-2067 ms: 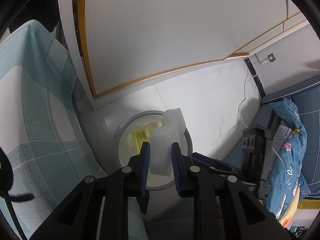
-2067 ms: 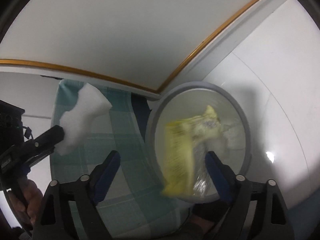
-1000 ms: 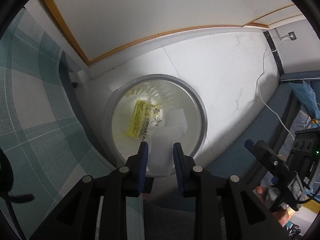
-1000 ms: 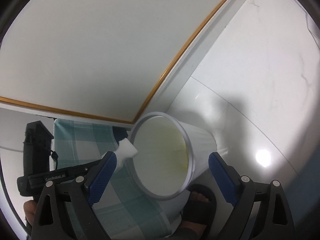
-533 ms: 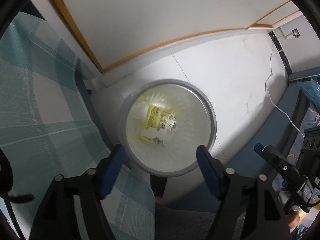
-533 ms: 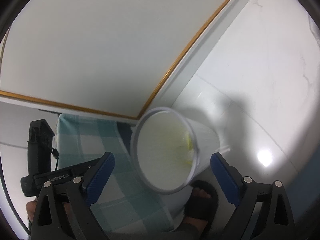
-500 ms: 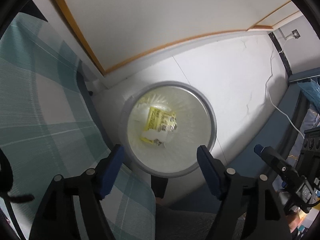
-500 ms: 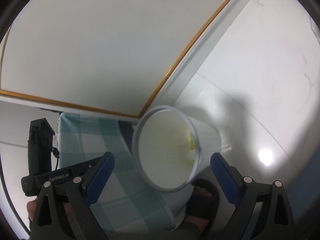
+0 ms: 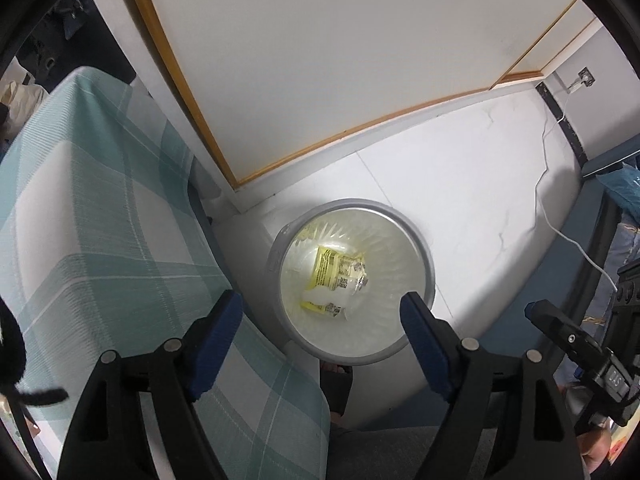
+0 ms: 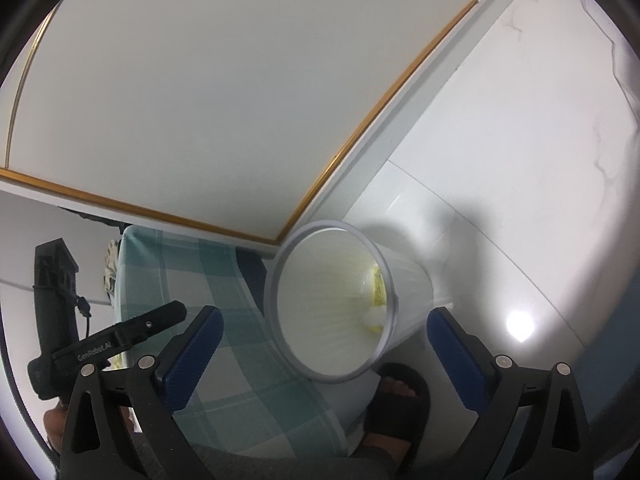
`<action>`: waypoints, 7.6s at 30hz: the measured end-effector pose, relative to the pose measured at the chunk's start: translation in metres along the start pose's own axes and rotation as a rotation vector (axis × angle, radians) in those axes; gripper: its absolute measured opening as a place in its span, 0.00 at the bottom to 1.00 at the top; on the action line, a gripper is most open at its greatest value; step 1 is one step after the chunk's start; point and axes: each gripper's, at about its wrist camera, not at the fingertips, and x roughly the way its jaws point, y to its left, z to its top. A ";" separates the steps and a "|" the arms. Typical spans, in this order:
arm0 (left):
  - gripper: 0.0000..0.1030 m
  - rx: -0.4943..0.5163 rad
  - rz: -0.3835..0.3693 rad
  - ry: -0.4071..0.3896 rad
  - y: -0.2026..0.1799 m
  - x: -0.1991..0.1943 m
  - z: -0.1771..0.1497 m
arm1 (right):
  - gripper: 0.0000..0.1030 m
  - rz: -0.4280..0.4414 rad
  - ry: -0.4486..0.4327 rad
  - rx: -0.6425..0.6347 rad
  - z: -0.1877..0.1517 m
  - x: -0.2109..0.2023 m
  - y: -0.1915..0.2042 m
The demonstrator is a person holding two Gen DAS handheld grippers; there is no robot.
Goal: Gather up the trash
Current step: 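Move both tools back up over the trash on the table, then lower the right gripper onto the crumpled white tissue and close on it, then grasp the red-and-white patterned wrapper with the left gripper while the right holds the tissue, then carry the tissue and patterned wrapper in both grippers over the white bin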
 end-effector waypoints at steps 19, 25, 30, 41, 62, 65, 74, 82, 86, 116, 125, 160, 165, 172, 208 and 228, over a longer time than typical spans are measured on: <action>0.76 -0.092 -0.019 -0.236 0.031 -0.095 -0.036 | 1.00 -0.010 -0.192 -0.173 -0.004 -0.082 0.082; 0.76 -0.143 -0.003 -0.367 0.062 -0.137 -0.054 | 1.00 0.006 -0.257 -0.319 -0.021 -0.104 0.144; 0.76 -0.216 0.011 -0.489 0.101 -0.176 -0.073 | 1.00 0.038 -0.310 -0.426 -0.047 -0.118 0.197; 0.76 -0.325 0.084 -0.738 0.178 -0.248 -0.129 | 1.00 0.154 -0.427 -0.691 -0.123 -0.122 0.313; 0.76 -0.567 0.150 -0.735 0.314 -0.222 -0.201 | 0.99 0.112 -0.308 -0.860 -0.210 -0.024 0.413; 0.76 -0.594 0.128 -0.709 0.329 -0.214 -0.208 | 0.99 0.107 -0.262 -0.878 -0.217 -0.002 0.420; 0.76 -0.643 0.097 -0.663 0.359 -0.198 -0.226 | 0.99 0.063 -0.141 -0.969 -0.242 0.055 0.435; 0.76 -0.685 0.076 -0.632 0.381 -0.192 -0.236 | 0.96 0.033 -0.017 -1.057 -0.259 0.114 0.451; 0.76 -0.722 0.059 -0.617 0.390 -0.190 -0.237 | 0.92 0.009 0.050 -1.065 -0.266 0.145 0.454; 0.76 -0.707 0.077 -0.509 0.390 -0.164 -0.231 | 0.13 0.012 0.061 -1.151 -0.284 0.147 0.457; 0.76 -0.628 -0.041 -0.408 0.360 -0.134 -0.225 | 0.12 0.030 0.001 -1.077 -0.255 0.092 0.436; 0.10 -0.335 0.024 -0.285 0.286 -0.100 -0.212 | 0.12 0.095 -0.111 -0.937 -0.223 0.038 0.385; 0.09 -0.334 0.008 -0.280 0.282 -0.102 -0.211 | 0.12 0.088 -0.121 -0.918 -0.217 0.033 0.380; 0.09 -0.331 -0.006 -0.327 0.280 -0.114 -0.214 | 0.12 0.067 -0.124 -0.878 -0.210 0.030 0.374; 0.09 -0.380 -0.123 -0.643 0.291 -0.205 -0.226 | 0.12 0.034 -0.149 -0.952 -0.240 -0.017 0.391; 0.09 -0.232 -0.162 -0.777 0.196 -0.264 -0.177 | 0.12 0.122 -0.337 -0.907 -0.194 -0.129 0.362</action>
